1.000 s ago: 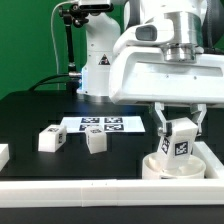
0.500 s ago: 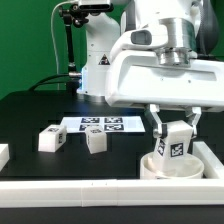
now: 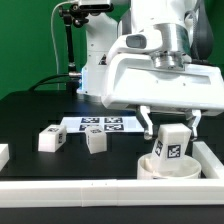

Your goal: Assemble stool

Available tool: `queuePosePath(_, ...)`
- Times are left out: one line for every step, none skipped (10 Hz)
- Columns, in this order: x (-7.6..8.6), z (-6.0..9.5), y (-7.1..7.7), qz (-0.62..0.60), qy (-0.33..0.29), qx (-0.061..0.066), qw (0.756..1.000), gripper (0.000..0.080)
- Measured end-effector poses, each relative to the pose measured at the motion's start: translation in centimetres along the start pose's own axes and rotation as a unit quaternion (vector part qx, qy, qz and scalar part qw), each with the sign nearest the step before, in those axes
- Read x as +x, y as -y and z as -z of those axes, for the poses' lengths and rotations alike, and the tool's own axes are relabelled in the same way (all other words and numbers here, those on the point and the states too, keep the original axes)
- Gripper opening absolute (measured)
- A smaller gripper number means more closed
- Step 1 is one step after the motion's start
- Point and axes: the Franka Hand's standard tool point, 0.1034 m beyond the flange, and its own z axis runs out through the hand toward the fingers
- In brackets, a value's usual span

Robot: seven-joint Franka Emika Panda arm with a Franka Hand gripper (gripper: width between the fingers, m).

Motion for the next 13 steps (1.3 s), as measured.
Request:
queuePosePath(-0.1,0.0,-0.1,0.000,0.005,0.001,1.000,0.0594)
queuePosePath(0.1,0.1,0.0,0.000,0.003,0.001,1.000,0.0594)
queuePosePath(0.4,0.5,0.0,-0.001,0.004,0.002,1.000,0.0641)
queuePosePath(0.9,1.0,-0.1,-0.003,0.006,0.003,1.000,0.0648)
queuePosePath(1.4,1.5,-0.2,-0.004,0.011,0.006,1.000,0.0648)
queuePosePath(2.1,2.2,-0.5,-0.006,0.014,0.007,1.000,0.0649)
queuePosePath(2.4,2.5,-0.9,-0.005,0.018,0.008,1.000,0.0649)
queuePosePath(2.5,2.7,-1.3,-0.006,0.022,0.008,1.000,0.0649)
queuePosePath(2.4,2.7,-1.2,-0.006,0.023,0.008,1.000,0.0649)
queuePosePath(2.3,2.6,-1.2,-0.005,0.025,0.009,1.000,0.0649)
queuePosePath(2.3,2.5,-1.0,-0.005,0.033,0.011,0.999,0.0649)
queuePosePath(1.9,2.4,-0.9,-0.005,0.043,0.014,0.999,0.0649)
queuePosePath(1.6,2.2,-0.6,-0.005,0.068,0.021,0.997,0.0649)
